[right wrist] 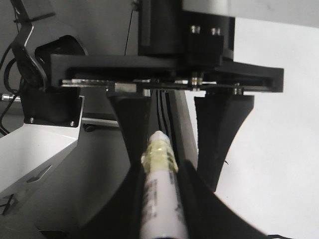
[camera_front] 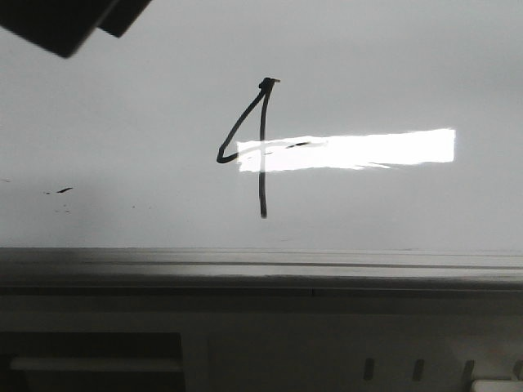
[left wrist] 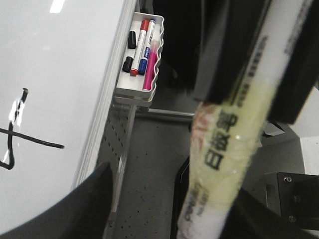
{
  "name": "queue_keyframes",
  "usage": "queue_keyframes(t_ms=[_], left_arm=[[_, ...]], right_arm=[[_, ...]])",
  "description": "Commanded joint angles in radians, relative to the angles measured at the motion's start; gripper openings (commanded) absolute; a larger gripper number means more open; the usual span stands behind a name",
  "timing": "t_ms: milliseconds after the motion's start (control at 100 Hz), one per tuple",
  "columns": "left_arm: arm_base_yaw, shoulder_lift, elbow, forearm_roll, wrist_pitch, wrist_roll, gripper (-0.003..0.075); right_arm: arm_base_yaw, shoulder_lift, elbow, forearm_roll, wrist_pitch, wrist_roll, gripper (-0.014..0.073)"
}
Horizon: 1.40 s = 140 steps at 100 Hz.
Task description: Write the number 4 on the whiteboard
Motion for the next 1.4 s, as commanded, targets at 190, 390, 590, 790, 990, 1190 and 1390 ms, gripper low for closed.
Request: queue_keyframes(t_ms=[190, 390, 590, 790, 990, 1190, 1390], left_arm=[[0.000, -0.013, -0.036, -0.170, -0.055, 0.005, 0.0353], [0.000, -0.013, -0.036, -0.170, -0.041, 0.020, 0.0356], [0.000, -0.013, -0.036, -0.168, -0.036, 0.041, 0.0358], [0.000, -0.013, -0.036, -0.154, -0.033, 0.041, 0.0286], [0.000, -0.013, -0.036, -0.118, -0.027, 0.041, 0.0099], [0.000, -0.013, -0.036, -0.103, -0.025, 0.041, -0.0020], [0.000, -0.013, -0.036, -0.076, -0.025, 0.041, -0.0020]], right_arm=[[0.004, 0.040, -0.023, 0.016, 0.013, -0.008, -0.0054], [-0.004, 0.047, -0.023, 0.016, 0.006, -0.008, -0.0054], [-0.028, 0.047, -0.023, 0.017, 0.004, -0.008, -0.0054], [-0.028, 0.047, -0.023, 0.028, 0.004, -0.008, -0.0054], [-0.028, 0.046, -0.023, 0.062, -0.003, -0.008, -0.0054], [-0.028, 0.046, -0.023, 0.062, -0.005, -0.008, -0.0054], [-0.028, 0.046, -0.023, 0.071, -0.017, -0.008, -0.0052]])
